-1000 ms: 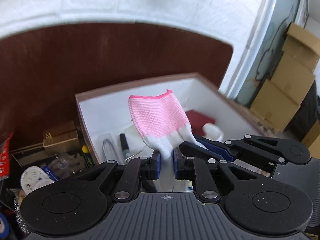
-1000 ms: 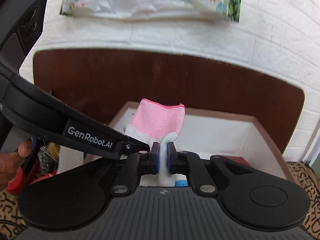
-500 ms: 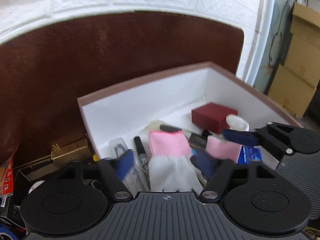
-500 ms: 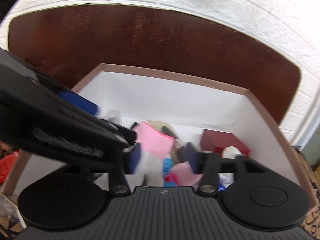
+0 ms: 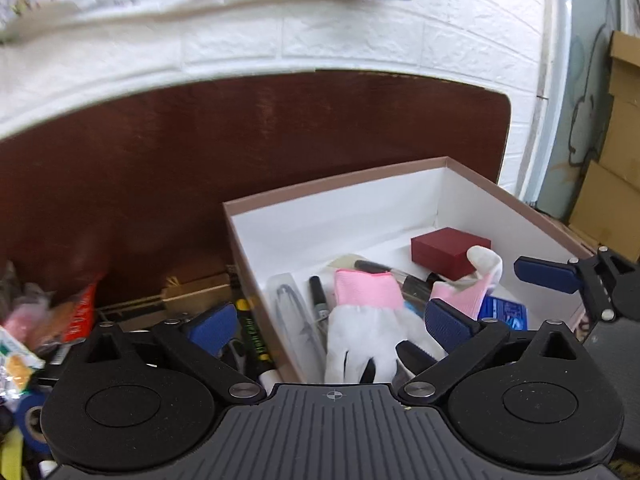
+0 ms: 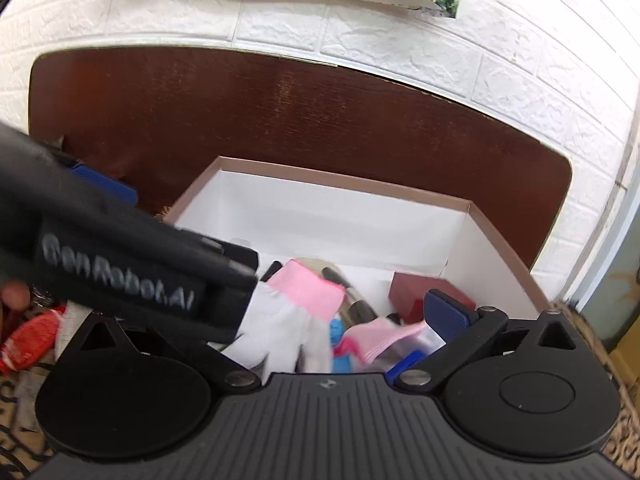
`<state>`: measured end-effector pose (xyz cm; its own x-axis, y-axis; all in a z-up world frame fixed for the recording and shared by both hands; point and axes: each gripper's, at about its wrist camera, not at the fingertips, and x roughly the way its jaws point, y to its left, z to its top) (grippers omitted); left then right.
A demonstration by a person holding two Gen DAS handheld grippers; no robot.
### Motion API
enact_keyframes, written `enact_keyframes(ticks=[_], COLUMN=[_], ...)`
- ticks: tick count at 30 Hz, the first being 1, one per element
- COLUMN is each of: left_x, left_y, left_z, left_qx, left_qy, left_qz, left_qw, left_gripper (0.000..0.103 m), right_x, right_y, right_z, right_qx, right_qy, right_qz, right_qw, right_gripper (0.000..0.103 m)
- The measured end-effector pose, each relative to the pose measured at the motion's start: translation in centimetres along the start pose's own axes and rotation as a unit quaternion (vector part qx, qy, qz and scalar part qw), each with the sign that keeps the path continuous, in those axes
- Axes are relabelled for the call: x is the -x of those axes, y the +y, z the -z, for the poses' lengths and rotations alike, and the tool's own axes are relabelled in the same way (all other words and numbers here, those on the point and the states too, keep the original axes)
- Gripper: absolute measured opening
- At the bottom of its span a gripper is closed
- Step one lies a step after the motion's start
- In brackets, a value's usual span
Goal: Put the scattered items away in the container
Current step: 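Lower the glove into the box and open the left gripper, then move the left gripper back to the pile toward the red tape roll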
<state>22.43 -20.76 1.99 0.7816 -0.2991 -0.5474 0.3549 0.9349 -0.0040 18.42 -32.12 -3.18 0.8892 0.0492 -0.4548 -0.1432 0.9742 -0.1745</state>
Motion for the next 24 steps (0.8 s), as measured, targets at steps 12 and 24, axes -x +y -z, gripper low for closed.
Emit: enact_keyframes(ticks=[12,24], left_x=[3.9,9.0], left_y=[0.3,1.6], left_z=[2.2,4.5], left_qx=[0.043,0.065], left_qy=[0.001,-0.023], left_qz=[-0.003,-0.001], left_qw=[0.9991,0.9976], left_gripper=[0.103,0.103], right_x=[3.3,8.4], right_y=[1.6,4.9], right_z=[0.4,1.0], right_qx=[-0.002,0.025], right_qy=[-0.003,-0.050], right_qz=[-0.001,0.001], right_qw=[1.000,0.998], right_gripper=[0.103,0.103])
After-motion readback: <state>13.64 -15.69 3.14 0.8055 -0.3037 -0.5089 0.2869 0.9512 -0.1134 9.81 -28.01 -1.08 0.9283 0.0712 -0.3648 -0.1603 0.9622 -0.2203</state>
